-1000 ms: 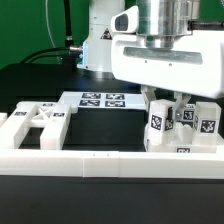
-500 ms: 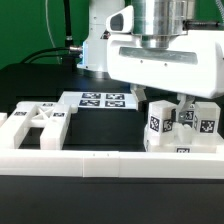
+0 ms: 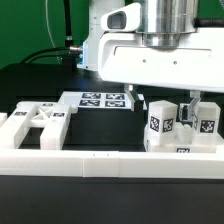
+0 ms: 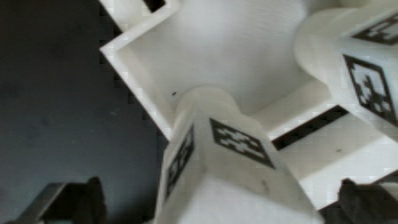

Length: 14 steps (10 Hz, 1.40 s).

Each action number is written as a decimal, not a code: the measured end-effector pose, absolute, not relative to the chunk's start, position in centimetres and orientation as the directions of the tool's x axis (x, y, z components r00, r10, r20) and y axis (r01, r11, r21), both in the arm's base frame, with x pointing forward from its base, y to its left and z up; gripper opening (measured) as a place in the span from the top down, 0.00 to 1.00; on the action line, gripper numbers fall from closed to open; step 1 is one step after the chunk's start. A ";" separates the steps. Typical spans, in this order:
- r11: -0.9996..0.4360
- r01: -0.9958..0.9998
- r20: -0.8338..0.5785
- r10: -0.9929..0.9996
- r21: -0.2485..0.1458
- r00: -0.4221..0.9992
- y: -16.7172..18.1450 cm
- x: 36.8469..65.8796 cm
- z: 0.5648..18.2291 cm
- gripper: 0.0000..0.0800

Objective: Assemble chair

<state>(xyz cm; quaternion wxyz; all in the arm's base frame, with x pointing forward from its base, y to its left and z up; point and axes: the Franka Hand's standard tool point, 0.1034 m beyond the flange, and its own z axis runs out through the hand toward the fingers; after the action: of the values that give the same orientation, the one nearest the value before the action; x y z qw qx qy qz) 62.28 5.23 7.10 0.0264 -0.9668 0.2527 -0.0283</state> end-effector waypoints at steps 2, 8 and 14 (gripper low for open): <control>-0.923 -0.379 0.049 -0.382 -0.057 0.923 5.1 62.3 7.1 0.19; -0.919 -0.394 -0.111 -0.389 -0.026 0.914 4.3 61.8 7.2 0.19; -0.989 -0.147 -0.088 -0.143 -0.033 0.986 4.6 61.9 7.1 0.19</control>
Offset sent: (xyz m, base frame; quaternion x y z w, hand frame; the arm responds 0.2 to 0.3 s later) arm 0.0016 0.0011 0.0022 0.0074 -0.0014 -0.0104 0.9999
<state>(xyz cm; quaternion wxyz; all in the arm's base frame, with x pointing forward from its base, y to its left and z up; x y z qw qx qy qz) 61.91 4.59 7.14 0.0198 -0.9962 0.0727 0.0426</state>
